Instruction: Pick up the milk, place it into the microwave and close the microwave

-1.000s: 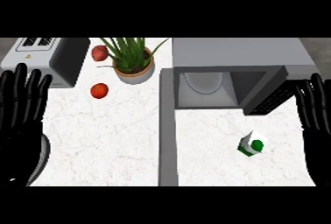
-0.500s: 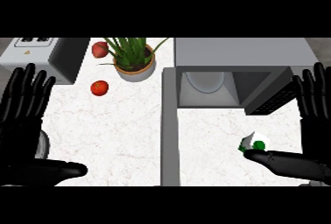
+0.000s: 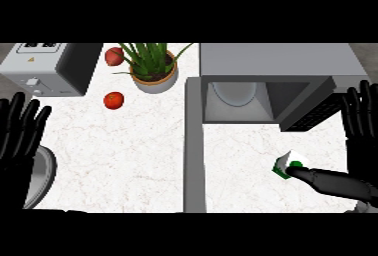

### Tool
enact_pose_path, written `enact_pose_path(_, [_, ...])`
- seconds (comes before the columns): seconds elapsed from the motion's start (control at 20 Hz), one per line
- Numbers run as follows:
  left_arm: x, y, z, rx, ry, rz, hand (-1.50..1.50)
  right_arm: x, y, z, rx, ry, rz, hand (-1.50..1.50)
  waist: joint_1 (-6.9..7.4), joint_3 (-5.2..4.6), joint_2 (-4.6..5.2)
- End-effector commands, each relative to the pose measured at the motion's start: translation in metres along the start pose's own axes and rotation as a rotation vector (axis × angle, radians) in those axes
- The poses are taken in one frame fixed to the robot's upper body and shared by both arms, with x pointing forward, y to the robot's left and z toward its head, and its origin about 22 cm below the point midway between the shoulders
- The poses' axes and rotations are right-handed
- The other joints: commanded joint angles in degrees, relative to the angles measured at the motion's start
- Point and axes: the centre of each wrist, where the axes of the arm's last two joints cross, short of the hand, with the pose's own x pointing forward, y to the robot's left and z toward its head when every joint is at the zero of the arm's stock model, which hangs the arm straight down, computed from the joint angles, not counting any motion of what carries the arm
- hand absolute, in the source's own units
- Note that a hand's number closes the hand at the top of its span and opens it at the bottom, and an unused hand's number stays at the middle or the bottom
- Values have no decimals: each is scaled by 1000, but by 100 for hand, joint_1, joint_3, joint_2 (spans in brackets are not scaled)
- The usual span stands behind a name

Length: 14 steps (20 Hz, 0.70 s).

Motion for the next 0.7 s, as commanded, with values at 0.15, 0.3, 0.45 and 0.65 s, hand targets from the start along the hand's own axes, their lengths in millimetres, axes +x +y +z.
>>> enact_pose_path(0.15, [4, -7, 1, -2, 6, -14, -150, -43, 15, 39, -17, 72, 38, -150, -18, 1, 4])
enact_pose_path(0.3, [5, -5, 12, -7, 7, 0, -150, -69, -12, 24, -44, 94, 36, -150, 3, 1, 7])
enact_pose_path(0.45, [16, -4, 32, -18, -2, 7, -150, -88, -14, 62, -61, 112, 78, -150, 9, 1, -1])
enact_pose_path(0.65, [13, 12, 42, -17, 25, 19, -150, -99, -41, 57, -63, 131, 67, -150, 8, -1, 2])
